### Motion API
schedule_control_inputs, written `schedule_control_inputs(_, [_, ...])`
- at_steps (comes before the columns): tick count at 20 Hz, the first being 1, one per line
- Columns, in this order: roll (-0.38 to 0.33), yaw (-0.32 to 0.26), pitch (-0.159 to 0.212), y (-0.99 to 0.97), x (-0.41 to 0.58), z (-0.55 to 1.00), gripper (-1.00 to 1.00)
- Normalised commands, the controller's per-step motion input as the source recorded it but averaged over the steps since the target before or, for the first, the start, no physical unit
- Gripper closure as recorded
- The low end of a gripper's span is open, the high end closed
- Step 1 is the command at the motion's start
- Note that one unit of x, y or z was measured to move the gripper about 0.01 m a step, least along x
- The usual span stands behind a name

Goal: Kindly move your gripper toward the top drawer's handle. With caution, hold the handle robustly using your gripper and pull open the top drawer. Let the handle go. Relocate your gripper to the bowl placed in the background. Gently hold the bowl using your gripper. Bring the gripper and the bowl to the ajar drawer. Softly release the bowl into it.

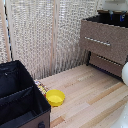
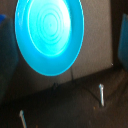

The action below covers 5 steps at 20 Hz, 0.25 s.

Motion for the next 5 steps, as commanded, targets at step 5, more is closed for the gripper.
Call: schedule_control_inputs(5, [-0.025, -0.011, 0.048, 0.26, 0.137, 0.52, -1.00])
